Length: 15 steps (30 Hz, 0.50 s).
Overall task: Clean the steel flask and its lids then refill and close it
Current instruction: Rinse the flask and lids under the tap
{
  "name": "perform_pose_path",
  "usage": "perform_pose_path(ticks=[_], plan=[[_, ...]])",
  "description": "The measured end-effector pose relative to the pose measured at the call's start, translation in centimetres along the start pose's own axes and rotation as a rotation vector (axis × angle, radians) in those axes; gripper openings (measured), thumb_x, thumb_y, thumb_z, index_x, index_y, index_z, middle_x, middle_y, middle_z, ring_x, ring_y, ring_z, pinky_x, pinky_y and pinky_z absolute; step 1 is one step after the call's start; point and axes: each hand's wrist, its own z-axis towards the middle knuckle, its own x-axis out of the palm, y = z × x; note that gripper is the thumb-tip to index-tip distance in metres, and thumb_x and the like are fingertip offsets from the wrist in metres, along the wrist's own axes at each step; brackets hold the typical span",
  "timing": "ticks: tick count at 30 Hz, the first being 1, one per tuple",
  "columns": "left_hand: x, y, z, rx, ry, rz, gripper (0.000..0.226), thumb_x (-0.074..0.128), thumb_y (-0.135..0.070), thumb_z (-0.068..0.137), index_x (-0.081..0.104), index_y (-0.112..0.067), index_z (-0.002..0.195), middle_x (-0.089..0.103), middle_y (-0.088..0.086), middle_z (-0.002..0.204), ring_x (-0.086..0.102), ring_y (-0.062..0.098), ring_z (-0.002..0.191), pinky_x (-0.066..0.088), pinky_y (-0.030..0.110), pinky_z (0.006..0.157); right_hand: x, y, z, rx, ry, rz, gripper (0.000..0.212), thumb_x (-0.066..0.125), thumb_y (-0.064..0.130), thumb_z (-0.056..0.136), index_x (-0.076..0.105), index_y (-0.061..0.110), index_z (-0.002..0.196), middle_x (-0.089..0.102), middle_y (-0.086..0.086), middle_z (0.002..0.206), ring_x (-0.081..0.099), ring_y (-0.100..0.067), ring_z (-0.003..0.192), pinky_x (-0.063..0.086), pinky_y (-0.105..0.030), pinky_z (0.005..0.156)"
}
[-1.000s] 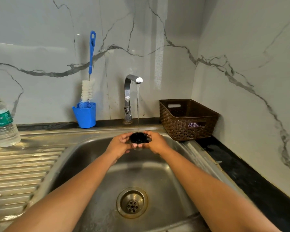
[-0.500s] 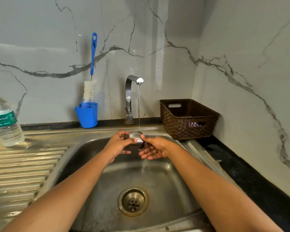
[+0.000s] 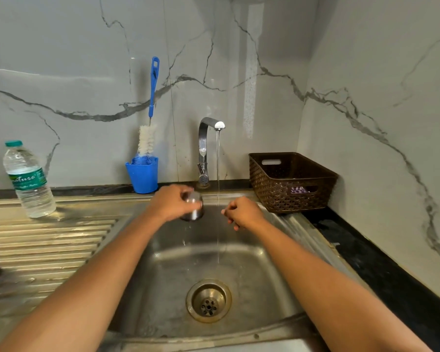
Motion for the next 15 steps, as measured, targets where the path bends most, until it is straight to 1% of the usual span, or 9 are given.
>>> perform_pose_path(ticks=[1, 3, 4, 6, 9, 10, 11, 13, 15], plan=[[-0.3, 0.2, -0.3, 0.006, 0.012, 0.079, 0.062, 0.068, -0.044, 0.080, 0.052, -0.018, 0.134, 0.058, 0.007, 0.130, 0.057, 0.022, 0.111, 0.047, 0.032, 0.091, 0.2, 0.7, -0.2, -0.055, -0.013, -0.038, 0.015, 0.060, 0.027, 0.092, 0.065, 0.019, 0.080, 0.067, -0.001, 0.071, 0.058, -0.010, 0.053, 0.053, -0.028, 0.063], [-1.1, 1.0, -0.9, -0.030, -0.021, 0.084, 0.061, 0.067, -0.047, 0.080, 0.055, -0.017, 0.132, 0.059, 0.006, 0.129, 0.057, 0.021, 0.110, 0.047, 0.030, 0.085, 0.9, 2.1, -0.4, -0.167, -0.046, -0.113, 0.012, 0.059, 0.024, 0.092, 0.068, 0.017, 0.093, 0.068, -0.002, 0.083, 0.060, -0.010, 0.068, 0.052, -0.027, 0.074], [-1.8, 1.4, -1.2, -0.046, -0.060, 0.099, 0.061, 0.067, -0.047, 0.080, 0.055, -0.018, 0.132, 0.059, 0.006, 0.129, 0.056, 0.021, 0.111, 0.045, 0.028, 0.084, 1.4, 2.9, -0.4, -0.223, -0.075, -0.161, 0.014, 0.058, 0.021, 0.092, 0.068, 0.016, 0.099, 0.069, -0.003, 0.092, 0.061, -0.012, 0.079, 0.050, -0.027, 0.078], [-3.4, 2.3, -1.8, -0.051, -0.103, 0.187, 0.061, 0.066, -0.049, 0.080, 0.054, -0.020, 0.133, 0.059, 0.004, 0.129, 0.055, 0.021, 0.114, 0.043, 0.028, 0.086, 2.7, 4.3, 0.0, -0.346, -0.126, -0.284, 0.022, 0.052, 0.015, 0.092, 0.064, 0.013, 0.111, 0.064, -0.008, 0.111, 0.059, -0.021, 0.099, 0.048, -0.033, 0.087], [-5.1, 4.1, -2.9, -0.046, -0.173, 0.196, 0.059, 0.065, -0.052, 0.079, 0.058, -0.021, 0.129, 0.063, 0.004, 0.122, 0.058, 0.021, 0.109, 0.042, 0.028, 0.085, 4.9, 6.5, 1.9, -0.467, -0.159, -0.586, 0.039, 0.045, 0.004, 0.091, 0.048, 0.005, 0.130, 0.041, -0.017, 0.139, 0.040, -0.032, 0.128, 0.040, -0.040, 0.100], [-5.3, 4.6, -3.4, -0.048, -0.210, 0.195, 0.058, 0.066, -0.052, 0.080, 0.059, -0.021, 0.128, 0.064, 0.004, 0.120, 0.059, 0.021, 0.107, 0.041, 0.028, 0.083, 5.5, 7.1, 2.9, -0.470, -0.182, -0.733, 0.046, 0.044, 0.004, 0.091, 0.039, 0.003, 0.137, 0.029, -0.018, 0.148, 0.028, -0.032, 0.137, 0.033, -0.042, 0.107], [-5.4, 5.2, -3.8, -0.052, -0.230, 0.201, 0.056, 0.066, -0.051, 0.080, 0.060, -0.020, 0.126, 0.065, 0.004, 0.117, 0.060, 0.022, 0.105, 0.041, 0.028, 0.082, 6.0, 7.8, 3.9, -0.471, -0.209, -0.895, 0.052, 0.043, 0.006, 0.093, 0.029, 0.001, 0.143, 0.017, -0.018, 0.154, 0.016, -0.031, 0.143, 0.022, -0.044, 0.113], [-5.3, 6.1, -4.3, -0.044, -0.248, 0.213, 0.051, 0.066, -0.048, 0.080, 0.062, -0.017, 0.121, 0.067, 0.006, 0.113, 0.061, 0.023, 0.100, 0.043, 0.029, 0.081, 6.6, 8.6, 6.5, -0.439, -0.237, -1.166, 0.061, 0.042, 0.016, 0.096, 0.013, 0.002, 0.148, 0.002, -0.015, 0.158, -0.001, -0.029, 0.146, 0.002, -0.047, 0.116], [-5.1, 6.6, -4.5, -0.043, -0.247, 0.231, 0.050, 0.064, -0.048, 0.082, 0.062, -0.016, 0.120, 0.067, 0.006, 0.112, 0.060, 0.023, 0.100, 0.044, 0.031, 0.083, 6.4, 8.6, 8.9, -0.338, -0.262, -1.309, 0.064, 0.037, 0.025, 0.098, 0.006, 0.003, 0.149, -0.003, -0.016, 0.158, -0.004, -0.030, 0.146, -0.001, -0.046, 0.117]])
